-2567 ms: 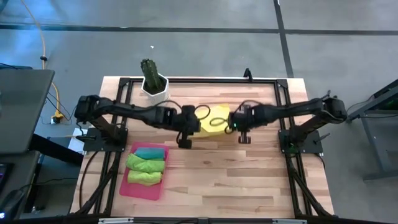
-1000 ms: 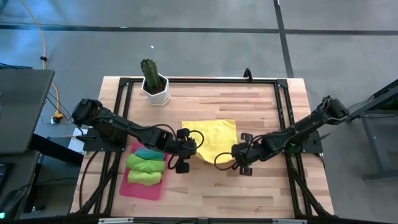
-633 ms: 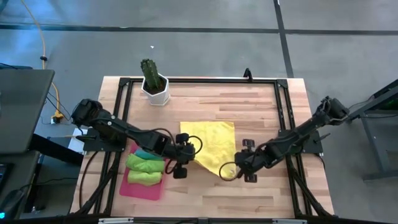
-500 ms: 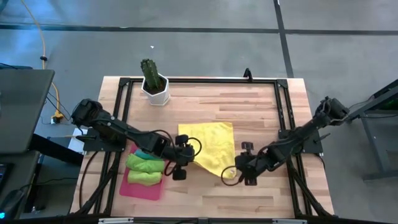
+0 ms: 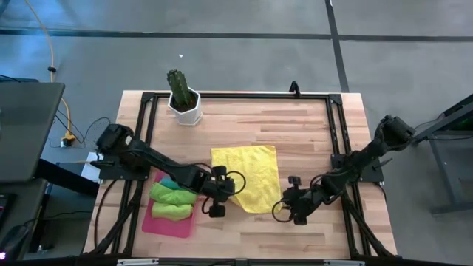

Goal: Roll microfiber towels into tight, uniform cylinder then place into a basket
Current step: Roll the yellow towel

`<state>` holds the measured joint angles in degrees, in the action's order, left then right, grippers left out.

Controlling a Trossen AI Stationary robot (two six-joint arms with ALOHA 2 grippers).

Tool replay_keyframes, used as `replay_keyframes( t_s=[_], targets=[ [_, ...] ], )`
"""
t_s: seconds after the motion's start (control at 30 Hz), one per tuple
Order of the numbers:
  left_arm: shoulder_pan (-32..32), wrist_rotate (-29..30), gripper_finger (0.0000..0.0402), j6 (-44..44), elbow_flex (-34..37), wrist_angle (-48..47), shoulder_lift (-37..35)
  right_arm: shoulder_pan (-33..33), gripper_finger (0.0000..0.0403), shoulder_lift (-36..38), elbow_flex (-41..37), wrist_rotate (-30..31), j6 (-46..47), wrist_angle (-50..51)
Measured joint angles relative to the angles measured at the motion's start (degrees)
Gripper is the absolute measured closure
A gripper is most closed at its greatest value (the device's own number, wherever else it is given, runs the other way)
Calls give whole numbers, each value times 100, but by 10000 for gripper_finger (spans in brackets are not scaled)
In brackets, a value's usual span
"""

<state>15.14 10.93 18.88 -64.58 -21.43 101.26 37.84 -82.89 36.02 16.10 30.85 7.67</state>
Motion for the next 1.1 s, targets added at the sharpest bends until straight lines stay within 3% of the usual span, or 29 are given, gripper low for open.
replay_keyframes(
  t_s=[0.47, 1.1],
  targets=[
    [0, -218, 401, 156, 0, 368, 309, 42, 274, -274, -209, 346, 17, -473],
    [-13, -251, 402, 111, 0, 454, 306, 44, 274, -490, -203, 298, -119, -790]
  ],
)
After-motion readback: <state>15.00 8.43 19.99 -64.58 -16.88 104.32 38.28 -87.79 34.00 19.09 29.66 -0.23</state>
